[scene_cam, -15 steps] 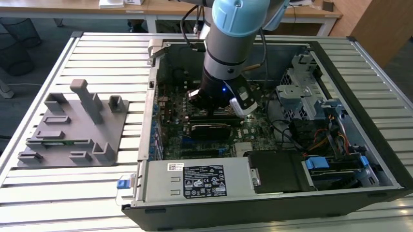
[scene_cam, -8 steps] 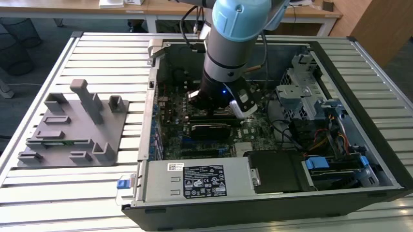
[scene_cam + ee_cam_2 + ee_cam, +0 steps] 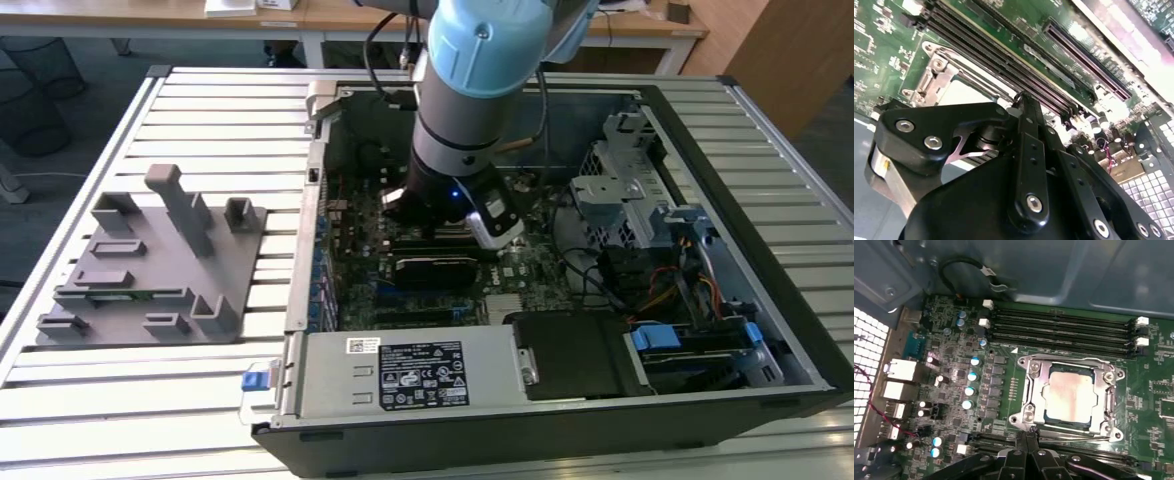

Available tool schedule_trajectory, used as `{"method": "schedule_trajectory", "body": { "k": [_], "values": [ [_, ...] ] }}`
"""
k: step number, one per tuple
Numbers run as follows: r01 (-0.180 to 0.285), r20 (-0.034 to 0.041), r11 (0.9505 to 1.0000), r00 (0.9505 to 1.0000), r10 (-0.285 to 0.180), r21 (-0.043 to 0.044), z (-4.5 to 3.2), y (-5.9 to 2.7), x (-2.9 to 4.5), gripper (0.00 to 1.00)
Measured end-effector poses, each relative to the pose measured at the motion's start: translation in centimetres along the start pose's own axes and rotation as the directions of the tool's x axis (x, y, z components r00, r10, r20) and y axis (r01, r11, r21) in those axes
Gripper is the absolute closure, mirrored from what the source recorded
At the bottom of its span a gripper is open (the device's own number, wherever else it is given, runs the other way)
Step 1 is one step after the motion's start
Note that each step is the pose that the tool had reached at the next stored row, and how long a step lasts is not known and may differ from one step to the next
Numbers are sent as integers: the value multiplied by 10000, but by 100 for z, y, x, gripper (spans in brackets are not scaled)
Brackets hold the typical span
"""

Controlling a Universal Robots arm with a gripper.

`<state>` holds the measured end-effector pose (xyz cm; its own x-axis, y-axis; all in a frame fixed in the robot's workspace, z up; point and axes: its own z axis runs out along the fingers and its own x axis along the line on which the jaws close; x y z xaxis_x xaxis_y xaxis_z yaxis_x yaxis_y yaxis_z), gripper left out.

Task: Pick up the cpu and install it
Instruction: 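Install the second cpu locking lever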

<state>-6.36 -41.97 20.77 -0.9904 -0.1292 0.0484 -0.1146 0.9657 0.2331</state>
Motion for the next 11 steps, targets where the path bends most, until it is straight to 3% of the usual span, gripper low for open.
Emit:
{"method": "schedule_trajectory", "body": {
  "k": [11],
  "values": [
    [-47,45,9997,10000,48,-250,-3,-81,52,89]
  ]
}}
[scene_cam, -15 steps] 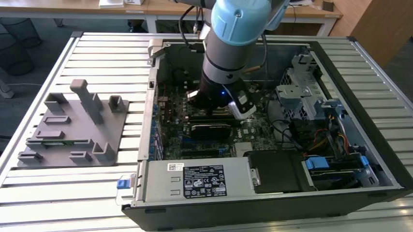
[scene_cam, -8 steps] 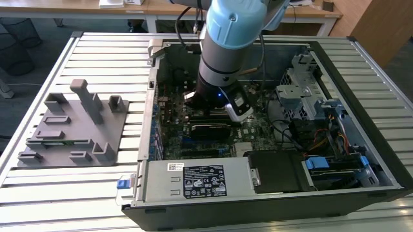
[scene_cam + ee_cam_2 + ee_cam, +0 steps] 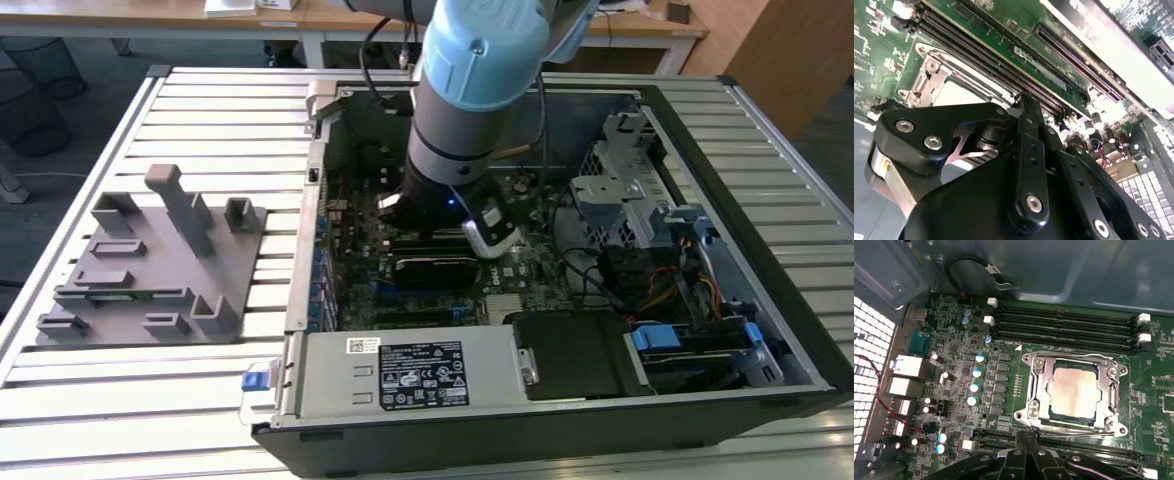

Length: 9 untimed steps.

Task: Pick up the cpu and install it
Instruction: 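Install the second cpu locking lever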

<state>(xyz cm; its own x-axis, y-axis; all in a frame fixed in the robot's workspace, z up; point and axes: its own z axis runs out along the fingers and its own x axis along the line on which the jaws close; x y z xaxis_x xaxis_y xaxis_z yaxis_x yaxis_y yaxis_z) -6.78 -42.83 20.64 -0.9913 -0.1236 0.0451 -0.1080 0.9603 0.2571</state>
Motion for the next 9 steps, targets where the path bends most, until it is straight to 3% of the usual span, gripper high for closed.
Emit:
{"method": "schedule_trajectory", "body": {
  "k": [9],
  "values": [
    [-19,21,9999,10000,19,-128,59,-11,36,89]
  ]
}}
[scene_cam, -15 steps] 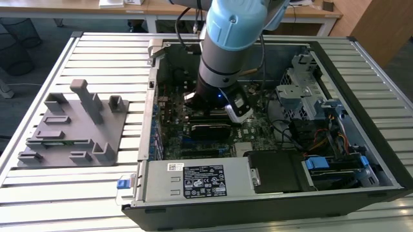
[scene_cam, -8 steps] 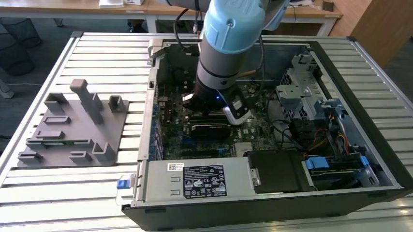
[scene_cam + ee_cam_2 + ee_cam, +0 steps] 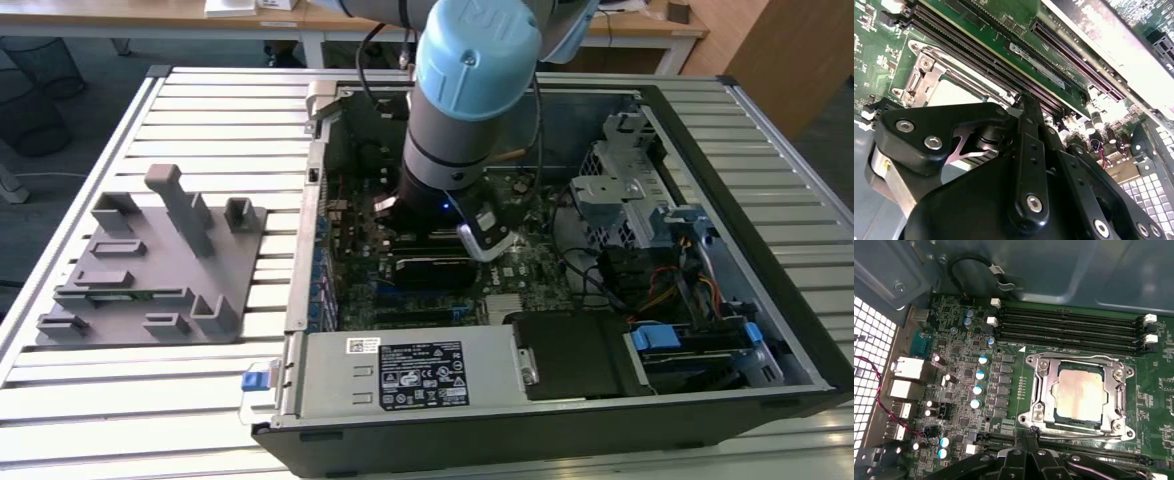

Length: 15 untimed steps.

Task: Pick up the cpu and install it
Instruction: 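Install the second cpu locking lever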

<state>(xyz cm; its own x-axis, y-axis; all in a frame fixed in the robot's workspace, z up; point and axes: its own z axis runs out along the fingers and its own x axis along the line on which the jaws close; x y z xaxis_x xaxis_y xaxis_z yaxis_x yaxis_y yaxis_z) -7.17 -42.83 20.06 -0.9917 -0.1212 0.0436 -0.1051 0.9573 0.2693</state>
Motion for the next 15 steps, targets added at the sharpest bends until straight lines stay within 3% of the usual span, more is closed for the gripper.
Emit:
{"method": "schedule_trajectory", "body": {
  "k": [5,15],
  "values": [
    [-16,15,10000,10000,16,-81,44,-12,3,89],
    [-17,24,9999,10000,17,-156,76,-20,6,89]
  ]
}}
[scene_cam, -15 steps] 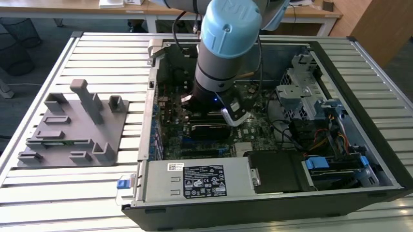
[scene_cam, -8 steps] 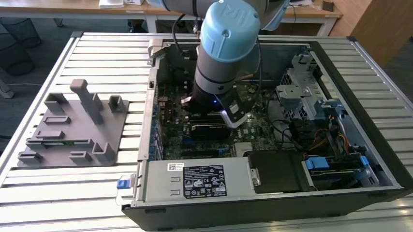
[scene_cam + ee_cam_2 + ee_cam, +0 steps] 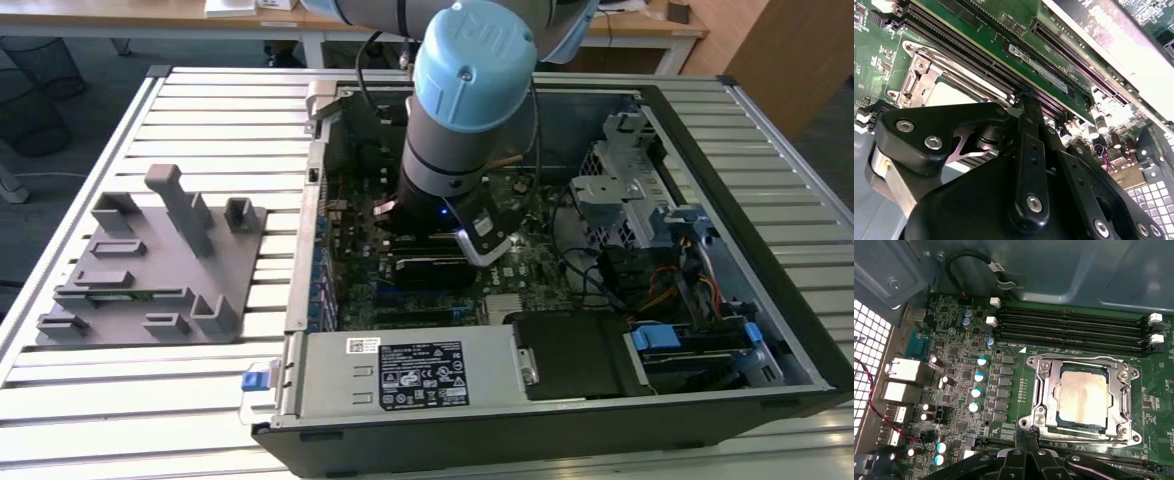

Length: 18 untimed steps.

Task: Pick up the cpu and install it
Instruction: 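Install the second cpu locking lever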

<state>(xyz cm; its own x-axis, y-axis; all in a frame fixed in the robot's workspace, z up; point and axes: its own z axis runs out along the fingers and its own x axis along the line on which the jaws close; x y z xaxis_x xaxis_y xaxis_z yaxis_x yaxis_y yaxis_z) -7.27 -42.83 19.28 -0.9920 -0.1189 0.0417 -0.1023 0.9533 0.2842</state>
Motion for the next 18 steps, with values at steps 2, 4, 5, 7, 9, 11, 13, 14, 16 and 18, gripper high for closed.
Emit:
{"method": "schedule_trajectory", "body": {
  "k": [2,4,5,7,9,11,13,14,16,18],
  "values": [
    [1,0,10000,10000,-1,-7,2,1,-1,89],
    [3,2,10000,10000,-3,-19,5,3,0,89],
    [5,3,10000,10000,-5,-36,7,5,0,89],
    [7,10,9999,10000,-7,-100,12,7,0,89],
    [13,19,9998,10000,-13,-183,18,9,1,89],
    [22,27,9996,10000,-21,-264,24,9,4,89],
    [25,34,9995,10000,-24,-325,33,10,9,89],
    [26,37,9994,10000,-25,-348,37,10,12,89],
    [30,41,9992,10000,-28,-387,46,10,19,89],
    [32,43,9991,10000,-30,-415,53,11,27,89]
  ]
}}
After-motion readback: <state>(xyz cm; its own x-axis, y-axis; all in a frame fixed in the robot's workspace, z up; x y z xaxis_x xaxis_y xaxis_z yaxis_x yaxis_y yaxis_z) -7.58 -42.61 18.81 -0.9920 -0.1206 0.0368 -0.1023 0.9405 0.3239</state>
